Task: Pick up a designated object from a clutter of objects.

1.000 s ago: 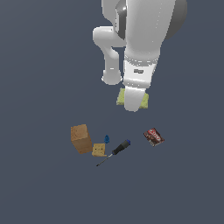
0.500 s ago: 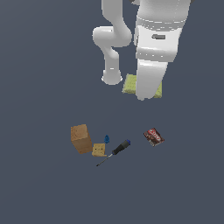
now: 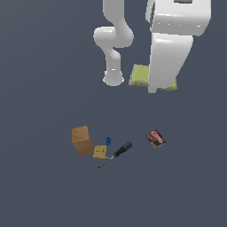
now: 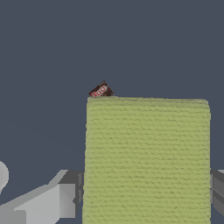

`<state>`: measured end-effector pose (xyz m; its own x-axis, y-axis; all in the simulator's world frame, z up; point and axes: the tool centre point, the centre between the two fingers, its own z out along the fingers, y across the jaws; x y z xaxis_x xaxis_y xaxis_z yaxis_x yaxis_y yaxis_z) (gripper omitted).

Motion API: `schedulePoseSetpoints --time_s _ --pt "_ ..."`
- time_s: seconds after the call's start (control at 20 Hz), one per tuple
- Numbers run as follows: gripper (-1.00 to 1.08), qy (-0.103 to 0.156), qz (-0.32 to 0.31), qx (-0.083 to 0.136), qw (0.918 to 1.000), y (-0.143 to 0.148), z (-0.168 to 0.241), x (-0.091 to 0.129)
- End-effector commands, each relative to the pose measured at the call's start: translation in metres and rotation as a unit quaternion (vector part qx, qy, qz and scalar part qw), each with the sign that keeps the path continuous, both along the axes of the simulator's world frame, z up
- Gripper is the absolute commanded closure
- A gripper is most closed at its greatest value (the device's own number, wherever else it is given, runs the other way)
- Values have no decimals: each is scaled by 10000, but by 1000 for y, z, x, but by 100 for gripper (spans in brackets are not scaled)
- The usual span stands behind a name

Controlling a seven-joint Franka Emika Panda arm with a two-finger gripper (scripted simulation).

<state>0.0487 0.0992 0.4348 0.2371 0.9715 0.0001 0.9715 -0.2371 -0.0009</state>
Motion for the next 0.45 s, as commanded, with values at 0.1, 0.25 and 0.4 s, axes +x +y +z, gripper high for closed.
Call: schedulePoseSetpoints --time_s 0.1,0.25,0.4 --pt "108 -5 -1 -1 10000 2 10 4" --pt "108 -5 -1 -1 10000 2 13 6" --pt "108 -4 3 -2 10000 3 13 6"
